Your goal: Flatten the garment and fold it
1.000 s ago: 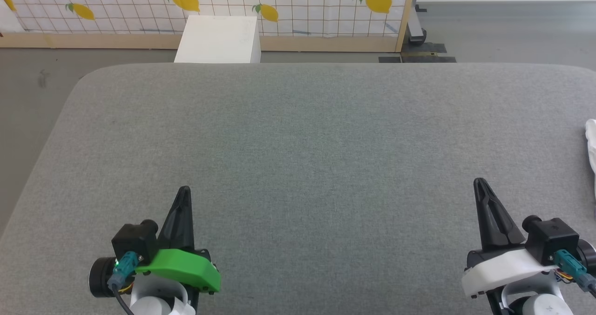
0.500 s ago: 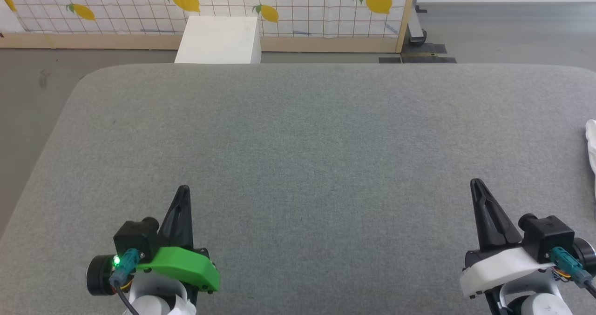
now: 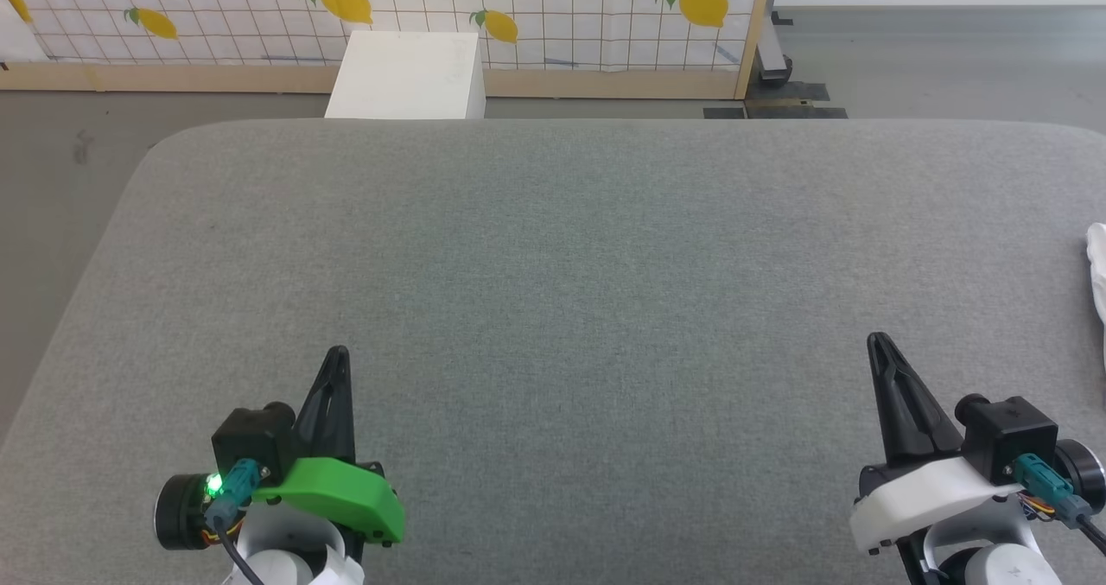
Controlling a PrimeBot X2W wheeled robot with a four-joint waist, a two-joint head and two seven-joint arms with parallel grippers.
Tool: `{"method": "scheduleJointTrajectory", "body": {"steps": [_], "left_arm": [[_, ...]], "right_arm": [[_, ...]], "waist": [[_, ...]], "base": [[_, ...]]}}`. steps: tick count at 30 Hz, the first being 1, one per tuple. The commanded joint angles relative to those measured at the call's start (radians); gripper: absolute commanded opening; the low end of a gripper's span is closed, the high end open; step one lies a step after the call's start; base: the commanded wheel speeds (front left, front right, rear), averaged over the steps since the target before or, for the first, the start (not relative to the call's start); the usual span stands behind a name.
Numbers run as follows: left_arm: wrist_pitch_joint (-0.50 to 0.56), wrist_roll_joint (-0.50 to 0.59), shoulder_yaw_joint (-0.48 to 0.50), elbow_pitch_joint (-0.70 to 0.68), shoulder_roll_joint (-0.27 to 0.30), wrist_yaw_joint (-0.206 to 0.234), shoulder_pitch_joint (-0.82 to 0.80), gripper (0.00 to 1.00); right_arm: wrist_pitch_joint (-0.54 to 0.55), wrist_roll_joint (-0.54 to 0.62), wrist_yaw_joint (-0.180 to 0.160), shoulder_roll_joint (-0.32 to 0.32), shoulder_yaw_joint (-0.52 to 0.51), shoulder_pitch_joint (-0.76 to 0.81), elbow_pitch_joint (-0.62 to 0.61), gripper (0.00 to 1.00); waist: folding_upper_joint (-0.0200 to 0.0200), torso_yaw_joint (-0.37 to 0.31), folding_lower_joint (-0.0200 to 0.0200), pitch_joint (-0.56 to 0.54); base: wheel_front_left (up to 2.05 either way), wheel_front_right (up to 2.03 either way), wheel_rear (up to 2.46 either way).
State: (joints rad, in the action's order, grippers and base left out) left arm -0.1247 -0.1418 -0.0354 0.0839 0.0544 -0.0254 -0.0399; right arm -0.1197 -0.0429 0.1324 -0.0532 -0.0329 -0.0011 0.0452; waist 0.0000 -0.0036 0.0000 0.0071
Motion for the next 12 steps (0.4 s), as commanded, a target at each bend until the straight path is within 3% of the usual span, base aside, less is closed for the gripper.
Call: {"method": "scheduleJointTrajectory", "body": {"steps": [1,12], "left_arm": [[0.004,0.015,0.005,-0.009,-0.002,0.006,0.017,0.0],[0.027,0.039,0.01,-0.023,-0.003,0.009,0.021,0.0]], "right_arm": [[0.008,0.009,-0.001,0.001,0.003,0.001,-0.008,0.0],[0.029,0.016,-0.001,0.002,0.009,0.001,-0.015,0.0]], "waist": [[0.0,0.0,0.0,0.0],[0.0,0.001,0.0,-0.001]], "base": [[0.0,0.0,0.0],[0.0,0.0,0.0]]}}
